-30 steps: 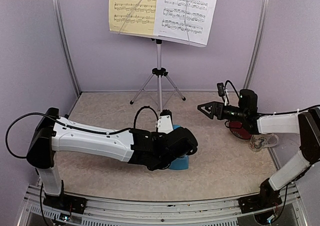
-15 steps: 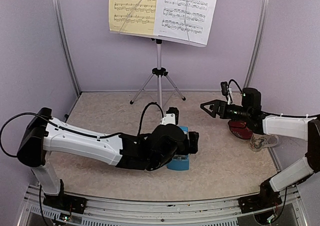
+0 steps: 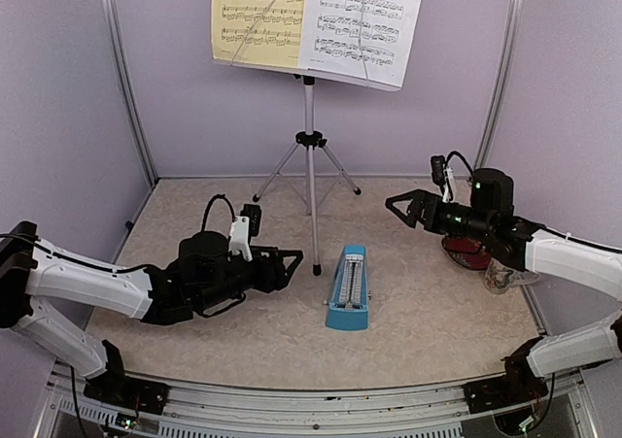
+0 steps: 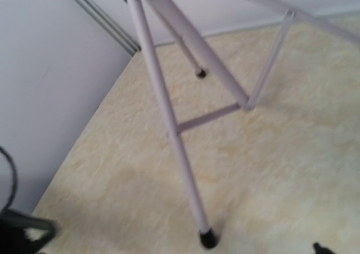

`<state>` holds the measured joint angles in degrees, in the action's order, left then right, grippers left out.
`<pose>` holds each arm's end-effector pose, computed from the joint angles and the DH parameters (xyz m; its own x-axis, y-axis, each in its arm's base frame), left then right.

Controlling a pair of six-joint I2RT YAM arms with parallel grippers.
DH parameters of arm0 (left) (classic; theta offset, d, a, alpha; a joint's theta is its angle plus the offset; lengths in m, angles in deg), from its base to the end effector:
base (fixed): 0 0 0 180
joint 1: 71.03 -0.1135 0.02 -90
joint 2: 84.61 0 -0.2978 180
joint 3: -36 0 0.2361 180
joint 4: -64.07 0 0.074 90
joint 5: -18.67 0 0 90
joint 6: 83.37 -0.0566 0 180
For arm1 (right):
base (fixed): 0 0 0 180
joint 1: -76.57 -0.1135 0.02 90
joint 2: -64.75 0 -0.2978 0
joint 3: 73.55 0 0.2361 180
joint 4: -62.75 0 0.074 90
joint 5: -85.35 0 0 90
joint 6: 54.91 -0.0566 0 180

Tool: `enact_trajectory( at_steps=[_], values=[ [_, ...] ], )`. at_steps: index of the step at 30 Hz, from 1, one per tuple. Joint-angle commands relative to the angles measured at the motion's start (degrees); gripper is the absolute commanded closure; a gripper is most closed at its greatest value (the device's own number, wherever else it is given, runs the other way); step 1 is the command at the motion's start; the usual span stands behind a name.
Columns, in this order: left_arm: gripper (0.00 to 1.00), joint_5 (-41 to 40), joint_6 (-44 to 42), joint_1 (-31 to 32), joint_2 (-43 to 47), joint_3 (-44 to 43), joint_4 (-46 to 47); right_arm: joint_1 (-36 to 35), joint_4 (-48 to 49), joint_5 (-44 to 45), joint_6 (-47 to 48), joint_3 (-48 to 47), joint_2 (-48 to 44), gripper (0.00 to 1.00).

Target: Set up the instrument practice props

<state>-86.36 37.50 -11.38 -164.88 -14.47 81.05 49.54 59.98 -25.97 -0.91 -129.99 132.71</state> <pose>0.1643 -0.2515 0.2611 -0.4583 -0.1980 -0.8665 0.5482 0.7044 -0.4509 0.2244 0.1376 0.3111 -0.6112 0.3029 -0.7312 -0.4672 0.6077 0.6422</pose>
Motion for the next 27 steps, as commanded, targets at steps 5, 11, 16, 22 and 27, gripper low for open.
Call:
enact_trajectory(
  at_steps=[5,11,16,22,27],
  values=[
    [0.58,5.0,-4.82,0.18,-14.07,2.25,5.88,-7.54,-5.98,5.54,-3.36,0.75,-3.23,0.0],
    [0.7,4.03,-8.81,2.93,-25.55,-6.25,5.16,-10.32,-9.64,8.44,-3.0,-0.18,-4.06,0.0],
    [0.74,9.3,-12.59,4.11,-29.47,-10.22,4.25,-11.17,-12.1,7.23,-0.78,-1.3,-3.09,0.0],
    [0.76,16.14,-16.67,5.47,-31.74,-13.06,4.16,-11.56,-12.37,7.56,0.81,-1.29,-4.03,0.0],
    [0.75,19.78,-17.65,6.34,-34.08,-15.93,6.0,-11.62,-13.18,7.51,1.79,-1.32,-6.08,0.0]
  ],
)
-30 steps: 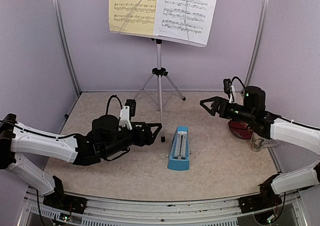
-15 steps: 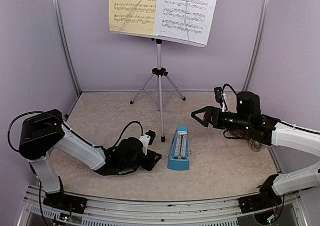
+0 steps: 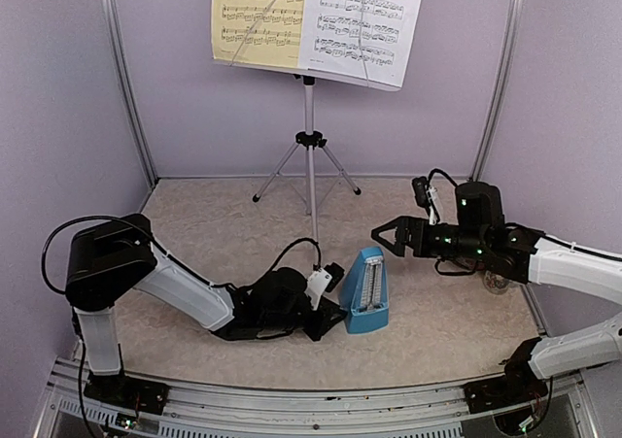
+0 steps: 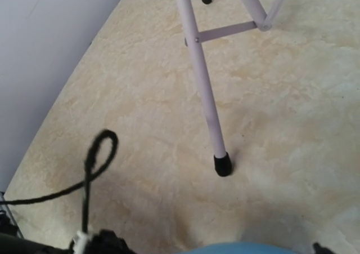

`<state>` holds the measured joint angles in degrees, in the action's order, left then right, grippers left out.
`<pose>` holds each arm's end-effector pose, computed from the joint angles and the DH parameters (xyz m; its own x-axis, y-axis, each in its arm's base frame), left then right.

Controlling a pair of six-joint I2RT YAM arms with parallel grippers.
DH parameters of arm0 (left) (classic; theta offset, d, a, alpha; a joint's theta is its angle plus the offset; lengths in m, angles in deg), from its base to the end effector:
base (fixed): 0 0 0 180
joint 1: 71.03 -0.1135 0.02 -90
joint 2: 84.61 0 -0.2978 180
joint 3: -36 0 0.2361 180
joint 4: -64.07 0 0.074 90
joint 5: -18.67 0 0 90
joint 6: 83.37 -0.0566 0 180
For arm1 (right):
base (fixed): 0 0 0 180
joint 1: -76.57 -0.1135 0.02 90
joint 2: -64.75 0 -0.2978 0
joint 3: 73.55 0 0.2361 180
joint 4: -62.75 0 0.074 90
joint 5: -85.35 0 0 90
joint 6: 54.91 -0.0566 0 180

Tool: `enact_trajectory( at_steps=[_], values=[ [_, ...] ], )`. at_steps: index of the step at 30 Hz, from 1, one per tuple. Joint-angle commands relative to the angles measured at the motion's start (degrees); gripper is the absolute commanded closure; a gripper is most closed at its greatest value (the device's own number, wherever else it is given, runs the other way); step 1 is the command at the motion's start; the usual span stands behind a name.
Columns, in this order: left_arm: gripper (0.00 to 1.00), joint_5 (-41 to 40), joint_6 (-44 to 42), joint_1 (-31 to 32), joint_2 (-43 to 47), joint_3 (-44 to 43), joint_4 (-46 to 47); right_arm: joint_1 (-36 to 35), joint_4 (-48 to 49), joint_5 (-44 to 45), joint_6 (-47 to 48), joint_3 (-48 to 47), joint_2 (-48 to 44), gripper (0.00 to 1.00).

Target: Set up the instrument practice props

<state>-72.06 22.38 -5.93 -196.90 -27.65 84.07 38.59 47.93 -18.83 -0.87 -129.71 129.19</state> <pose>0.1706 -0.3658 0.1492 -0.4391 0.3014 -0.8464 0.8136 0.5330 -0.2324 0.1836 0.1609 0.2976 -0.7050 0.1719 -0.6881 -0.4451 0.6481 0.6179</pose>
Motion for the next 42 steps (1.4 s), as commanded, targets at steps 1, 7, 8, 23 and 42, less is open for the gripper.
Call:
enact_trajectory(
  at_steps=[1,7,8,23,42],
  values=[
    [0.75,6.05,-2.47,0.88,-2.53,-3.26,3.66,-0.69,-1.67,0.4,2.13,-1.82,-2.77,0.0],
    [0.65,6.48,-6.18,0.84,-1.9,-2.28,7.21,-1.32,-3.46,-0.23,4.87,-1.93,-3.11,0.0],
    [0.61,5.13,-7.67,0.49,-0.5,-0.43,8.55,-1.6,-4.2,-0.01,5.26,-2.28,-2.77,0.0],
    [0.15,10.46,-24.63,-7.82,0.65,7.62,17.49,-5.09,-6.56,-1.84,12.0,-5.56,2.69,0.0],
    [0.18,17.45,-25.41,-7.63,-10.45,-2.47,16.66,-5.09,-6.24,-2.44,12.45,-6.03,3.76,0.01]
  ],
)
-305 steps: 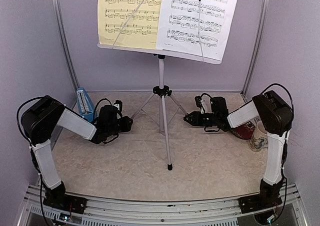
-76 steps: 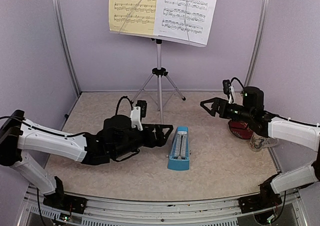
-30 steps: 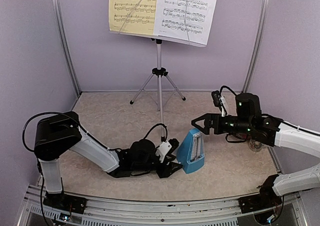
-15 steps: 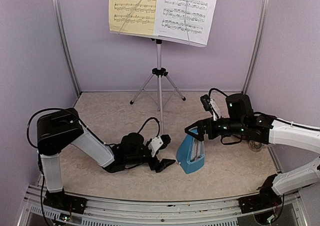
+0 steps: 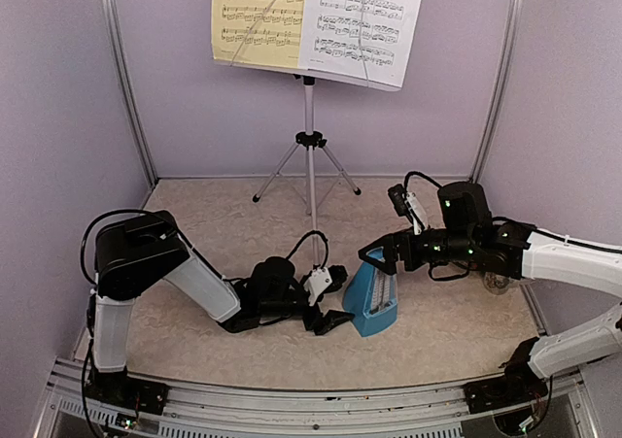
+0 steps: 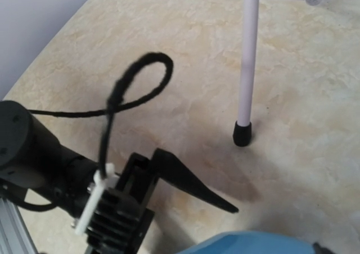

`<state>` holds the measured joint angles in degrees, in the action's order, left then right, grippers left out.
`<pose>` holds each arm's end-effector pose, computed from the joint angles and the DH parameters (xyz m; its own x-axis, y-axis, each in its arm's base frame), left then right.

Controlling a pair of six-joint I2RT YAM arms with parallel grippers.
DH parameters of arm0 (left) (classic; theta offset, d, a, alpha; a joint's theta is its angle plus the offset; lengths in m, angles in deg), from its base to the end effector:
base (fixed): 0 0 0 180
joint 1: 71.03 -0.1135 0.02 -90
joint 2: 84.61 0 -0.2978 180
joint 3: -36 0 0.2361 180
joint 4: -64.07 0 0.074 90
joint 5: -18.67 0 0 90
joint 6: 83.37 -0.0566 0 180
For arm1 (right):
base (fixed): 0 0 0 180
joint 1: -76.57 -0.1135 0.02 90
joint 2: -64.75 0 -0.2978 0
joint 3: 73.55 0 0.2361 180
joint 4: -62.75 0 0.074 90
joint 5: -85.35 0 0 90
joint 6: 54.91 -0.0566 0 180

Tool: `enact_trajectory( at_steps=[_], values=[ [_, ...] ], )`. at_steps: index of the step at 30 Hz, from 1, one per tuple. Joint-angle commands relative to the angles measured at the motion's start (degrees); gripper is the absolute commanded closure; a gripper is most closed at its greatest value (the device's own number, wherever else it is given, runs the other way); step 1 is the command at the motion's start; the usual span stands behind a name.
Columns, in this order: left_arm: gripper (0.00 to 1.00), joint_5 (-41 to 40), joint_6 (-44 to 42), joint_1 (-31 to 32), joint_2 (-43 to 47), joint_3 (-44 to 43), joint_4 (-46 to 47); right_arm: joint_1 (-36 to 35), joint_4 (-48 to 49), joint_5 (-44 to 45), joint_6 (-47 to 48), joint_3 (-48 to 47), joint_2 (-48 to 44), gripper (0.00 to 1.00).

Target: Set up the instrument practice props

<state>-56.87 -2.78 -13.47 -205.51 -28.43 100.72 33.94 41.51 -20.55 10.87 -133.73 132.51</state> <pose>0.2158 -0.3659 0.1285 -0.0252 0.3348 -0.9419 0.9603 0.2701 0.0703 0.1763 0.1833 0.2961 -0.6631 -0.0741 -0.7448 -0.6096 0.6310 0.4799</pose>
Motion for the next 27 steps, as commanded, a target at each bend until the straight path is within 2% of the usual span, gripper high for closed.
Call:
enact_trajectory(
  at_steps=[1,19,27],
  values=[
    [0.19,2.41,-0.12,-0.08,-2.0,-1.68,0.07,-0.39,0.13,-0.71,0.73,-2.01,0.44,0.0],
    [0.4,3.4,0.13,-1.07,-3.29,-3.02,-1.81,-0.43,-0.32,-1.43,1.38,-2.54,0.61,0.01],
    [0.44,3.78,-0.19,-1.66,-3.02,-2.89,-2.25,-0.39,-0.36,-1.15,1.12,-2.95,0.21,0.0]
  ],
)
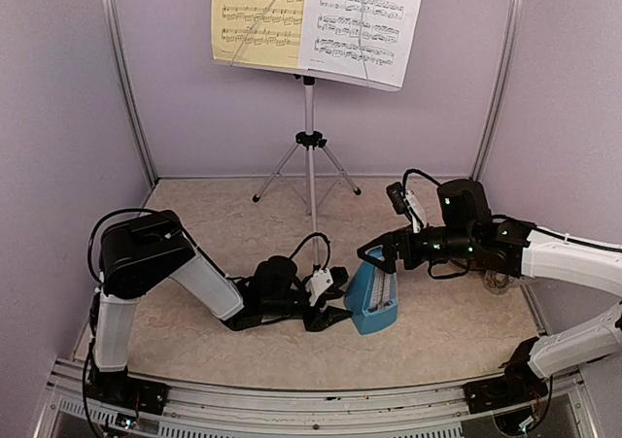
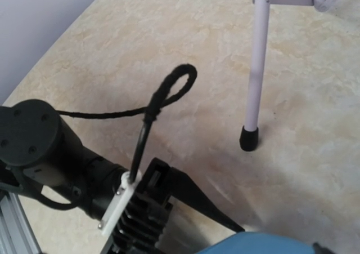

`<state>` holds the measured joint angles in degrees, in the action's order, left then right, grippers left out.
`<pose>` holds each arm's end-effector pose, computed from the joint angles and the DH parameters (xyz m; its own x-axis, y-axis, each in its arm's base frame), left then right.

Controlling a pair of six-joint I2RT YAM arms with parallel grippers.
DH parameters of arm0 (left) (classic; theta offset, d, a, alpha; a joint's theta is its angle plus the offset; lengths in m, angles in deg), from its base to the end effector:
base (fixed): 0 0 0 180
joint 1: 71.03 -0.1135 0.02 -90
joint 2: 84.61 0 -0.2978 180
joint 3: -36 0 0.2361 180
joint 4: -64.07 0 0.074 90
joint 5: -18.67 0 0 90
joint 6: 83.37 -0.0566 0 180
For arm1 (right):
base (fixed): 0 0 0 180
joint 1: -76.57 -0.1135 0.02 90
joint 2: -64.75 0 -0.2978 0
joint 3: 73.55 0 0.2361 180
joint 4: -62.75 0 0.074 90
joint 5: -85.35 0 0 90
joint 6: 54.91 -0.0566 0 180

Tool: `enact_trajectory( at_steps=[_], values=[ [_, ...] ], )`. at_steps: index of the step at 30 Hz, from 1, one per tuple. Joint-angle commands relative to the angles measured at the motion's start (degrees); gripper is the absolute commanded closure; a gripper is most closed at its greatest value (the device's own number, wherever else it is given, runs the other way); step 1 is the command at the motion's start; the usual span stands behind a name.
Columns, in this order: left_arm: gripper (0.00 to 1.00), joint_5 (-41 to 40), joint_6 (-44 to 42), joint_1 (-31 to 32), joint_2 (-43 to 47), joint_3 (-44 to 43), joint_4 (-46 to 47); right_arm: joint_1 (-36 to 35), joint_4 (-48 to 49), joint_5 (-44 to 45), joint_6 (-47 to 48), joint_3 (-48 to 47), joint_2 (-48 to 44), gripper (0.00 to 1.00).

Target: Set up the instrument practice props

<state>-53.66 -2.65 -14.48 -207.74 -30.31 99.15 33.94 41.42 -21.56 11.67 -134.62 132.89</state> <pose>0.2231 -0.3689 0.1179 -0.0482 0.3518 -0.9348 0.9709 0.2363 0.0388 0.1773 0.1856 0.2999 -0.6535 -0.0847 -0.7522 -0.6282 0.6150 0.4766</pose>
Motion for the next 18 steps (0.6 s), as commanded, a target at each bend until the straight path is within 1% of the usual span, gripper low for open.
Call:
enact_trajectory(
  at_steps=[1,7,15,17,18],
  values=[
    [0.44,0.6,-0.36,-0.66,-0.78,-0.97,-0.6,-0.41,-0.19,0.01,0.28,-2.14,-0.46,0.0],
    [0.46,0.97,-0.5,-0.83,-1.12,-1.35,-0.62,-0.35,-0.12,0.08,0.67,-2.34,-1.44,0.0],
    [0.49,1.71,-1.29,-0.92,-1.15,-1.73,-1.0,-0.26,0.5,-1.17,0.46,-2.11,-0.2,0.01],
    [0.48,1.71,-1.5,-0.93,-0.92,-1.66,-1.23,-0.21,0.19,-1.29,0.48,-2.15,0.18,0.01],
    [0.45,1.6,-1.45,-0.94,-0.83,-1.55,-1.21,-0.25,-0.17,-1.18,0.35,-2.23,0.31,0.01]
  ],
)
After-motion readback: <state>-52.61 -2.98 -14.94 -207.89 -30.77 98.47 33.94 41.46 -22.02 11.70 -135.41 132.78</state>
